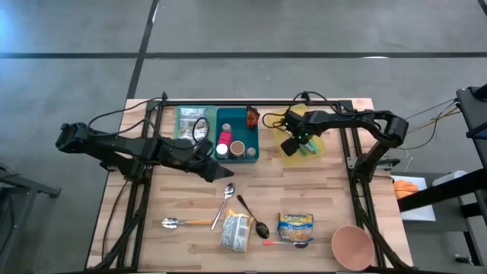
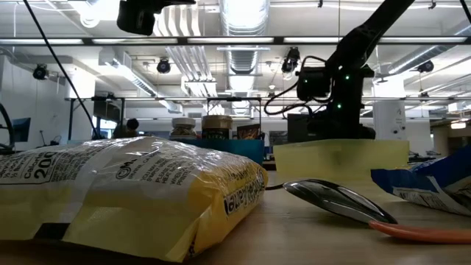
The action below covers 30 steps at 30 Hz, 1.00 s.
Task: Pick & Place Food Item
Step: Put the silver spoon into the yellow bin
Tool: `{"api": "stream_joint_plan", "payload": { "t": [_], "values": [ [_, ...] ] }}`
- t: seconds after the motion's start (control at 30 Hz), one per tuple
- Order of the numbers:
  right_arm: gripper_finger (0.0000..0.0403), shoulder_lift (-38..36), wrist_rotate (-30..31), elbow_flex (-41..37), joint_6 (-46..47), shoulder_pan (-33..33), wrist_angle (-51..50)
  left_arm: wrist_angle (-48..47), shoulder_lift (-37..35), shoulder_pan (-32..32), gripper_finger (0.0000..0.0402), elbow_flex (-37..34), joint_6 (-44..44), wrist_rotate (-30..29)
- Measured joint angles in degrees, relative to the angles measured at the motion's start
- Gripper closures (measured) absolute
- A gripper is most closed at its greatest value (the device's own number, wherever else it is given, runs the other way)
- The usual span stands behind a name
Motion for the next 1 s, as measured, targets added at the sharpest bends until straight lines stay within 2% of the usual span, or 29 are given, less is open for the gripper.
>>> {"api": "stream_joint_plan", "payload": {
  "t": [0.23, 0.43, 0.7, 0.9, 1.0],
  "values": [
    [0.0132, -6.0, 0.11, 0.0, 0.37, 0.03, -1.25, -7.75, 0.0, -0.11, 0.0167, 0.02, -2.98, 0.44],
    [0.0113, -13.0, 1.16, 0.02, 2.12, 0.34, -3.94, -15.8, 1.94, -1.82, 0.0167, 0.04, -7.68, -1.11],
    [0.0113, -23.11, 1.24, 0.02, 5.52, 2.06, -6.5, -19.18, 11.94, -4.77, 0.0167, 2.41, -9.71, -1.31],
    [0.0113, -29.03, 1.21, 0.02, 8.36, 5.34, -7.05, -30.39, 21.68, -5.9, 0.0168, 7.25, -16.36, 0.17],
    [0.0113, -30.43, 1.23, 0.02, 9.32, 6.42, -7.03, -31.08, 26.67, -6.45, 0.0176, 9.95, -16.81, 1.92]
  ]
}}
